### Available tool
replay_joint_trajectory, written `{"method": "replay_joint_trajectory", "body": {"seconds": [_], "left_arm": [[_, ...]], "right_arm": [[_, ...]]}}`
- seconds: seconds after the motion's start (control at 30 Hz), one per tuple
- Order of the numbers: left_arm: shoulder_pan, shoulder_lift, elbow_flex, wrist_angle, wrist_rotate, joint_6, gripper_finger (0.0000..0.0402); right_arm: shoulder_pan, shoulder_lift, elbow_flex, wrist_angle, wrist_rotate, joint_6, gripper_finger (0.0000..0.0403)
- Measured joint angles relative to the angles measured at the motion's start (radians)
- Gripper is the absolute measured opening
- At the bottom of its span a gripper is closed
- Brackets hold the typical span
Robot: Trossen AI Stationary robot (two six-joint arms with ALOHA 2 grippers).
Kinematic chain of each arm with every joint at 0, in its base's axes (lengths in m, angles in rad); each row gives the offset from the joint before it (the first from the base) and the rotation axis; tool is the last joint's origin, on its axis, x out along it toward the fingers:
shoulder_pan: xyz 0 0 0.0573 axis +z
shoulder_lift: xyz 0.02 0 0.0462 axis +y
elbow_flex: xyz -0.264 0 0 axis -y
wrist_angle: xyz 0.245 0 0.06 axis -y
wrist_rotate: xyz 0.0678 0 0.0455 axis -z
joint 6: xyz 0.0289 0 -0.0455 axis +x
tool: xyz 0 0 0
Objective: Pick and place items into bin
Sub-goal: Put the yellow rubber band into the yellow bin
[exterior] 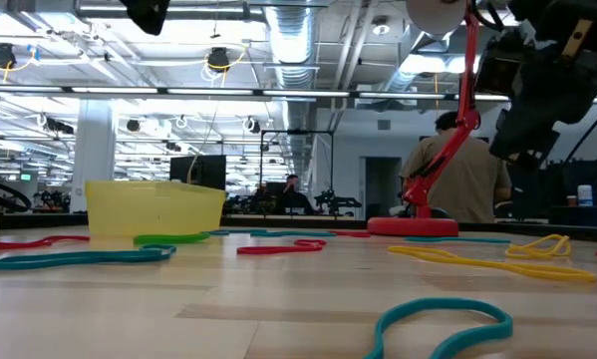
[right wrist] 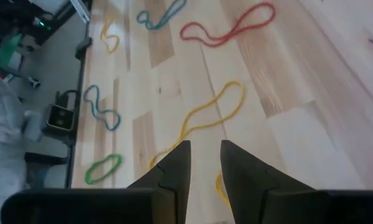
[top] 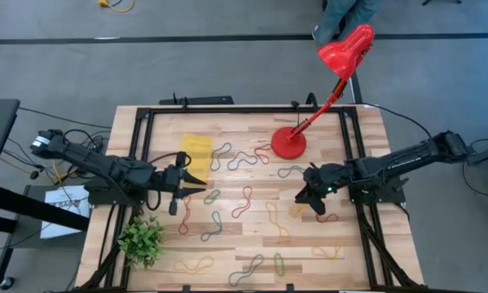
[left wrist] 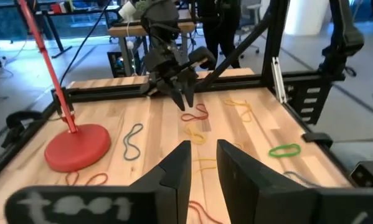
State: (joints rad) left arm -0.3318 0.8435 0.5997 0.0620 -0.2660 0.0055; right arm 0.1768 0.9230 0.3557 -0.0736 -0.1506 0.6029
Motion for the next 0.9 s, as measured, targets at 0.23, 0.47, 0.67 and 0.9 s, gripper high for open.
{"method": "replay_joint_trajectory", "body": {"seconds": [0.23, 0.47, 0.67, 0.9], "left_arm": [[0.000, 0.028, 0.016, -0.002, -0.005, 0.082, 0.0067], [0.000, 0.028, 0.016, -0.005, -0.008, 0.091, 0.0067], [0.000, 0.027, 0.016, -0.015, -0.008, 0.089, 0.0067], [0.000, 0.027, 0.016, -0.027, -0.008, 0.090, 0.0067]], "right_arm": [[-0.003, 0.000, 0.000, 0.065, 0.052, -0.025, 0.0083], [-0.003, 0.017, 0.000, 0.124, 0.200, -0.037, 0.0083], [0.018, 0.064, 0.000, 0.059, 0.168, -0.027, 0.0083], [0.081, 0.156, 0.000, -0.097, 0.125, -0.028, 0.0083]]}}
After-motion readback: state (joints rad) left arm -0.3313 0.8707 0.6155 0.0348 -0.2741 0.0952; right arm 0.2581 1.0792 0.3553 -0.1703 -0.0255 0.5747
